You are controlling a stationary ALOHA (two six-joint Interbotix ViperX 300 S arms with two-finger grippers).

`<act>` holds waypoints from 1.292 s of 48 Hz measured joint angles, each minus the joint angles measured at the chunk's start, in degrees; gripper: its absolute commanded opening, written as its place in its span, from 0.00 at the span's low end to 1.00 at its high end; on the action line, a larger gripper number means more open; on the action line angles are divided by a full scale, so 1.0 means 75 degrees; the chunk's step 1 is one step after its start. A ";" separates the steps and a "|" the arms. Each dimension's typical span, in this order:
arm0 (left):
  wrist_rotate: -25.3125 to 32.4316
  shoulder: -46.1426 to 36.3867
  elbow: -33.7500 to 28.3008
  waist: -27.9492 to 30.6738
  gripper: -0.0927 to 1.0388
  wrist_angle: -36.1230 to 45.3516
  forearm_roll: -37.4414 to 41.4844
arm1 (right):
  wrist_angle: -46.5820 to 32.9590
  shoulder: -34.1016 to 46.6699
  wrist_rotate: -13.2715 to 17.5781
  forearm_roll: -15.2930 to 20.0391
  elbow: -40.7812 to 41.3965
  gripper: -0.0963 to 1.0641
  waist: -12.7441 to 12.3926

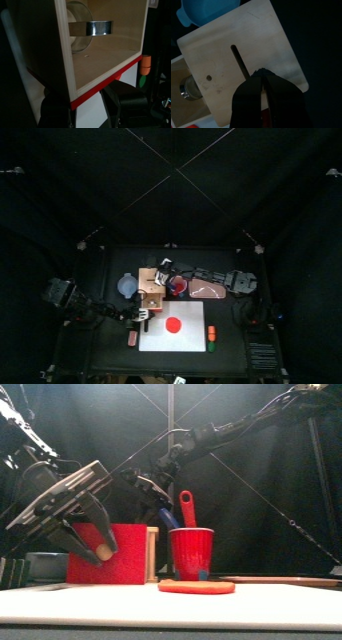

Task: Get the cutter from the drawer then cut the dough then place the extra dough in the bowl
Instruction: Place the cutter on the board

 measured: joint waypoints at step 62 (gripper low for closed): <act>0.0070 -0.3691 0.2414 -0.0012 0.77 -0.0762 0.5895 | -0.1301 -0.1676 -0.0422 0.0070 0.1617 0.72 0.1852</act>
